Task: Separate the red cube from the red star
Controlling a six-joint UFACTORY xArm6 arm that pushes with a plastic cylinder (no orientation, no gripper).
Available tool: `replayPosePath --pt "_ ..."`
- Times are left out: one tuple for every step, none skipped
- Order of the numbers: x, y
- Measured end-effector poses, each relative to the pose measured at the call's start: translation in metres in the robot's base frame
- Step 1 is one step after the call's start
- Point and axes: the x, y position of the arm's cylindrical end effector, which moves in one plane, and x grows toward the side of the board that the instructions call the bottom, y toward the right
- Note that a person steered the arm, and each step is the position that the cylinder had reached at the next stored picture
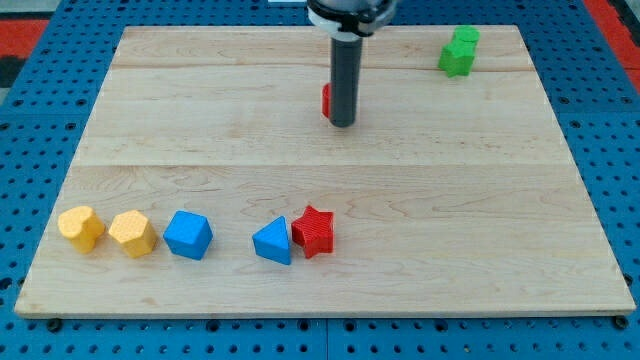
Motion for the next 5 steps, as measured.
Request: replayPosePath --pt "-0.028 -0.044" --pt "-0.065 -0.019" --pt "-0.074 0.002" --pt "-0.074 0.024" --pt "-0.064 0.013"
